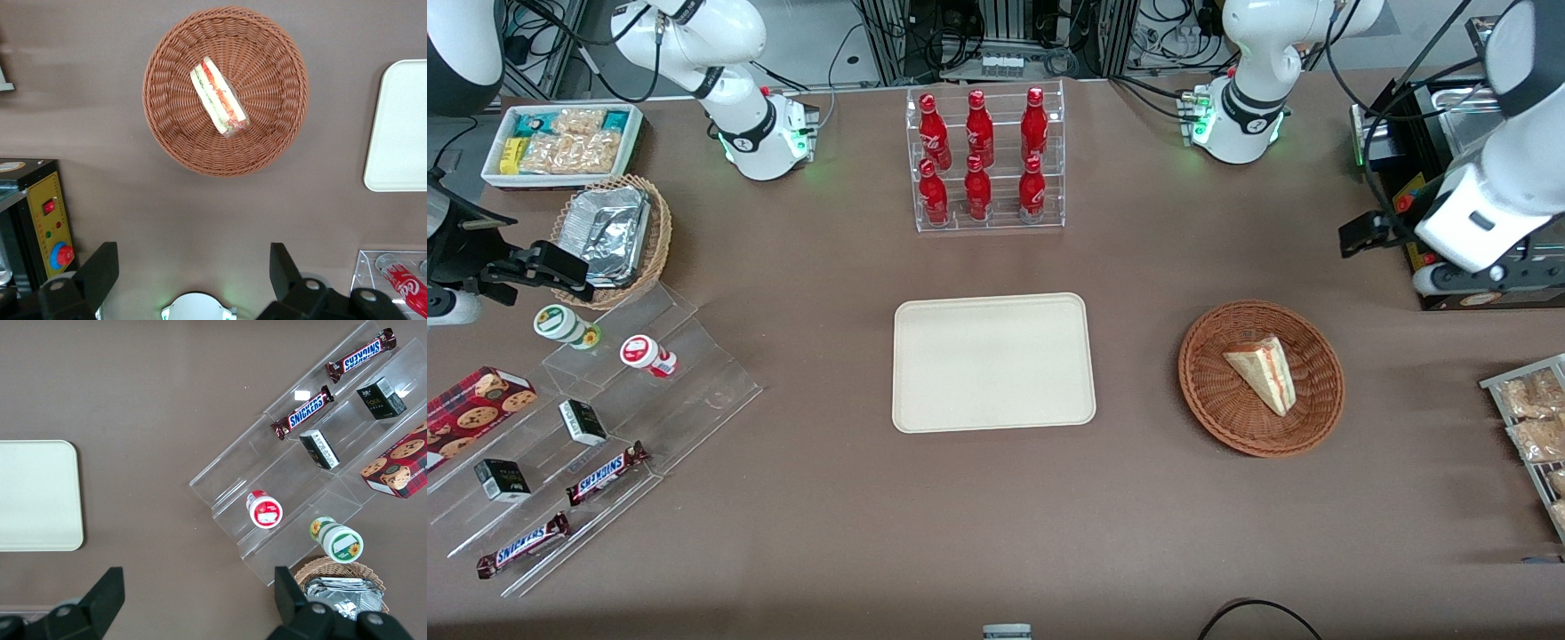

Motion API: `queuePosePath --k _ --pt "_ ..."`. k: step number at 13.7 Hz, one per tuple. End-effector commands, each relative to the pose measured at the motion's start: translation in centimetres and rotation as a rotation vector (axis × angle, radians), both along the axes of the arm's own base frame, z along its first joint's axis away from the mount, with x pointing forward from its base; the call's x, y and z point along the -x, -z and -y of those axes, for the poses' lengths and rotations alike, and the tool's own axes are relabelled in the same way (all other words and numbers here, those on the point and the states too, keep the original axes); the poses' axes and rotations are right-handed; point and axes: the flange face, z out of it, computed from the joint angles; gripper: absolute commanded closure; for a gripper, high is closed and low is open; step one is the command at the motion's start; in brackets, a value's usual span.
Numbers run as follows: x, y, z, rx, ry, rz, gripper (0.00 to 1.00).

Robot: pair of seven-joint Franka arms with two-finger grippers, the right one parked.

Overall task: Place sandwich from basket to tray
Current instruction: 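Move the left gripper over the sandwich in the wicker basket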

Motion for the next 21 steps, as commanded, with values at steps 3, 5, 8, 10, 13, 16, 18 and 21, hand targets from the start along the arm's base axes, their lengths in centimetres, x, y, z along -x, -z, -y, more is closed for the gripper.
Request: queuePosePath --k 3,5,8,10,13,16,18,21 --pt "-0.2 7.0 0.1 -0.011 0.021 0.025 0.00" --pt "-0.2 10.1 0.0 -0.008 0.019 0.043 0.00" --pt "0.1 14.6 0.0 -0.003 0.013 0.089 0.00" --pt "0.3 16.5 0.0 0.001 0.002 0.098 0.00" --pt "0.0 18.4 0.0 -0.009 -0.090 0.099 0.00" --pt "-0.4 19.3 0.3 -0.026 -0.256 0.109 0.00" --pt "-0.8 20.3 0.6 -0.037 -0.418 0.125 0.00" --pt "-1.0 21.9 1.4 -0.047 -0.605 0.149 0.00"
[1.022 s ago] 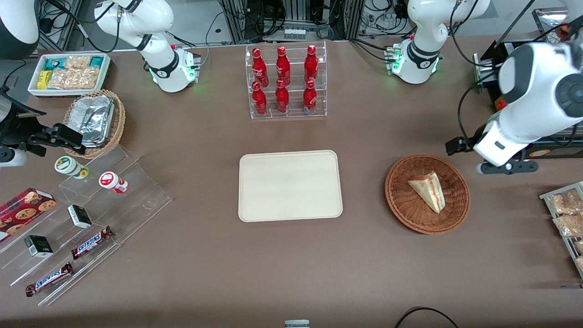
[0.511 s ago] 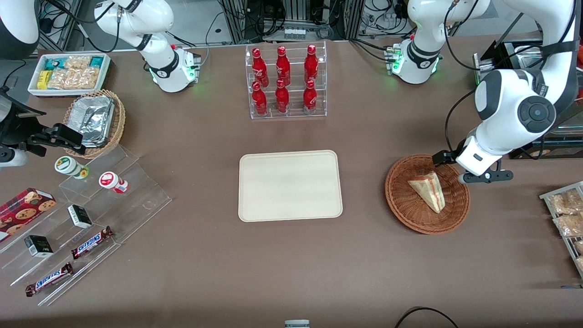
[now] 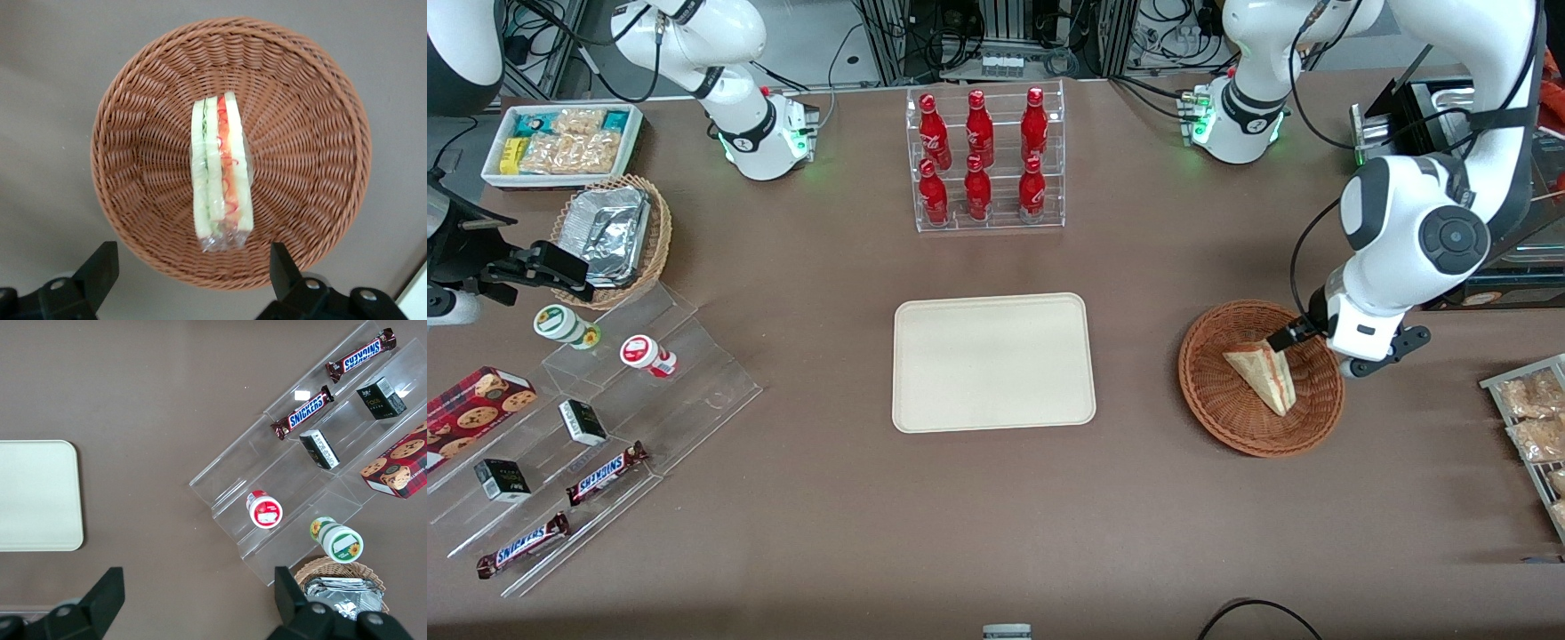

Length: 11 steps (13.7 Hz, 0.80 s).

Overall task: Place sandwich from basket to tray
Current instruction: 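Lower the left gripper and close it on the wrapped sandwich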

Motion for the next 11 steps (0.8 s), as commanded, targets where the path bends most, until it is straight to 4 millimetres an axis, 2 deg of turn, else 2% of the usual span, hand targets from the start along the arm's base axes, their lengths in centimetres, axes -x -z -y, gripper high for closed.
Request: queuePosePath --k 1,6,11 --pt "0.3 1.4 0.8 -0.013 -0.109 0.030 0.00" --pt "0.1 4.1 0.8 -0.008 -0.116 0.020 0.00" --pt "-0.2 8.0 1.0 0.002 -0.112 0.010 0.00"
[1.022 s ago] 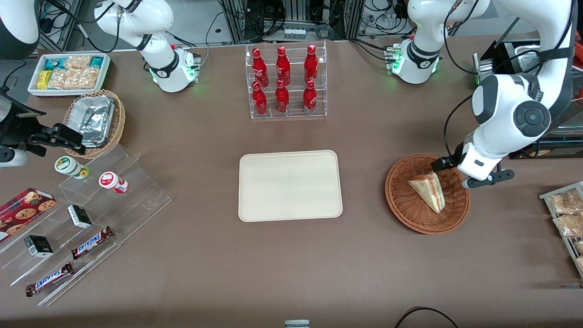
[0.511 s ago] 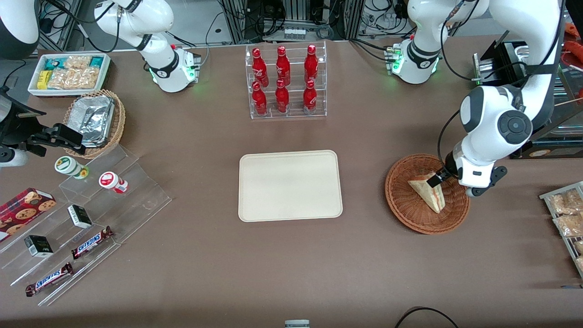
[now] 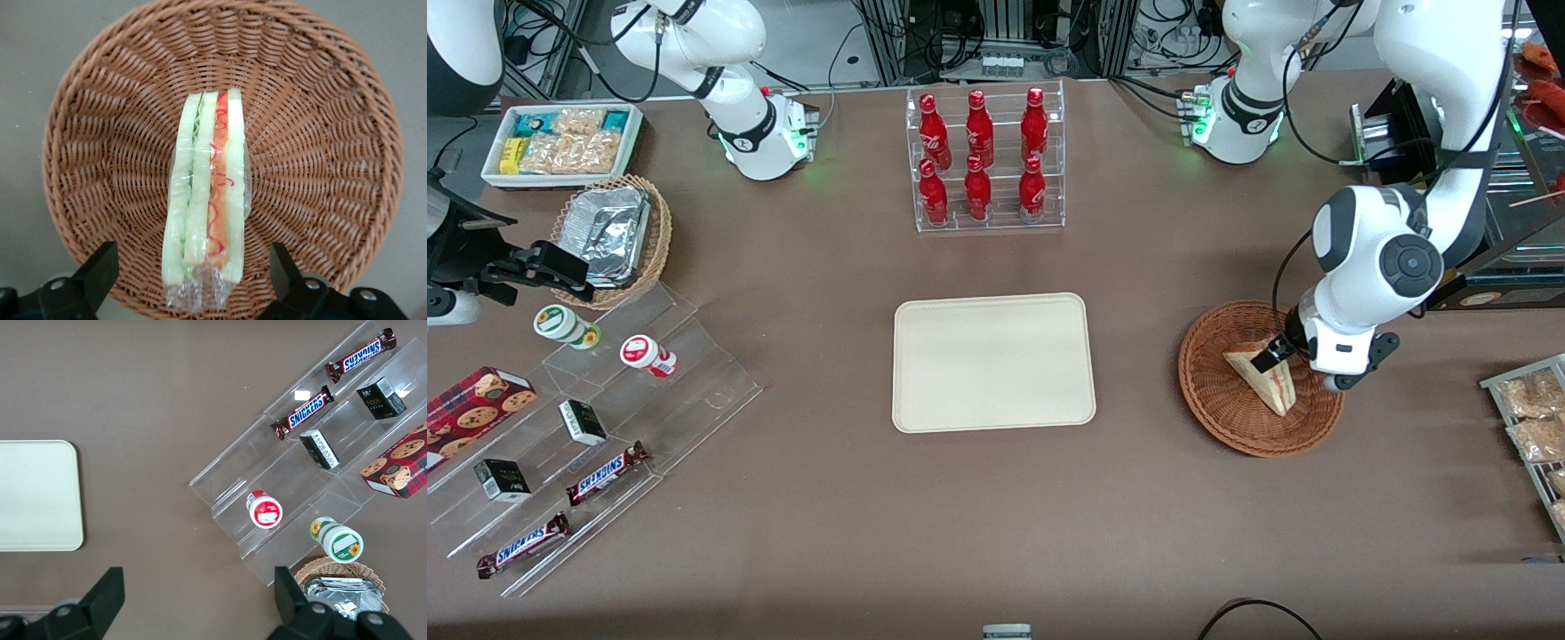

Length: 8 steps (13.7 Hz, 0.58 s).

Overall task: Place sandwich from basket to tray
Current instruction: 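Lower the left gripper and close it on the wrapped sandwich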

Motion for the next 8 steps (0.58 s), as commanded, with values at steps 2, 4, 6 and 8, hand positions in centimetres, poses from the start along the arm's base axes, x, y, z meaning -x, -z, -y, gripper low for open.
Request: queuePosePath --k 2,4,6,8 --pt "0.0 2.7 0.3 -0.007 -0.008 0.000 0.00" --pt "0.3 3.5 0.3 -0.007 -0.010 -0.014 0.15" --pt "0.4 3.4 0.2 -0.008 -0.002 -0.017 0.84" --pt "0.4 2.7 0.3 -0.010 0.009 -0.017 1.00"
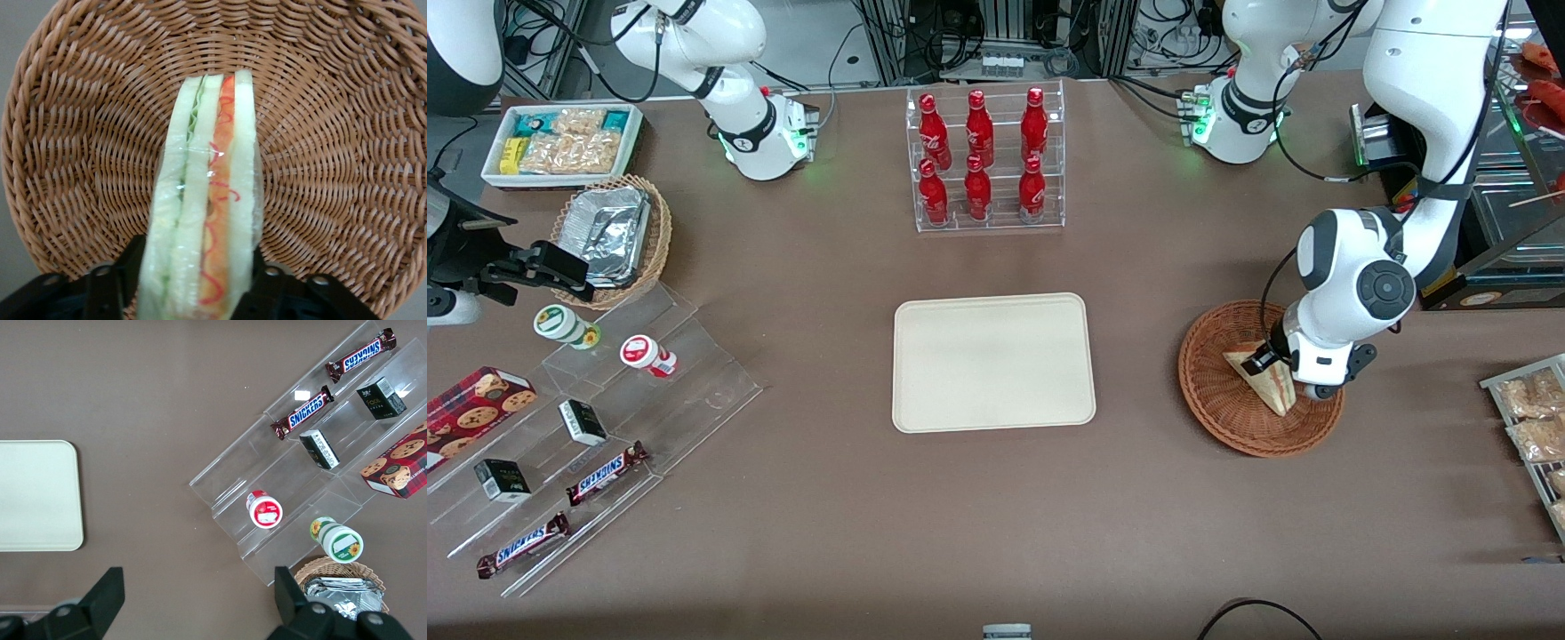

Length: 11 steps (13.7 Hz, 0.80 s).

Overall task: Place sandwich from basket to tray
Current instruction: 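Lower the left gripper and close it on the wrapped sandwich, then lift the sandwich and carry it with the left gripper over the tray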

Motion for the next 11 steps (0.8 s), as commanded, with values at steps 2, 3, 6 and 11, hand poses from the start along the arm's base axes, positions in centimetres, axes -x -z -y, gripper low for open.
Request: queuePosePath --k 2,3,6,11 --pt "0.3 -2.7 0.2 -0.048 0.043 -0.012 1.00" --pt "-0.2 -4.2 1.2 -0.060 0.072 -0.031 1.00" --pt "-1.3 -7.8 4.6 -0.064 0.149 -0.106 1.00" --pt "-0.8 -8.9 12.2 -0.013 0.367 -0.122 1.00"
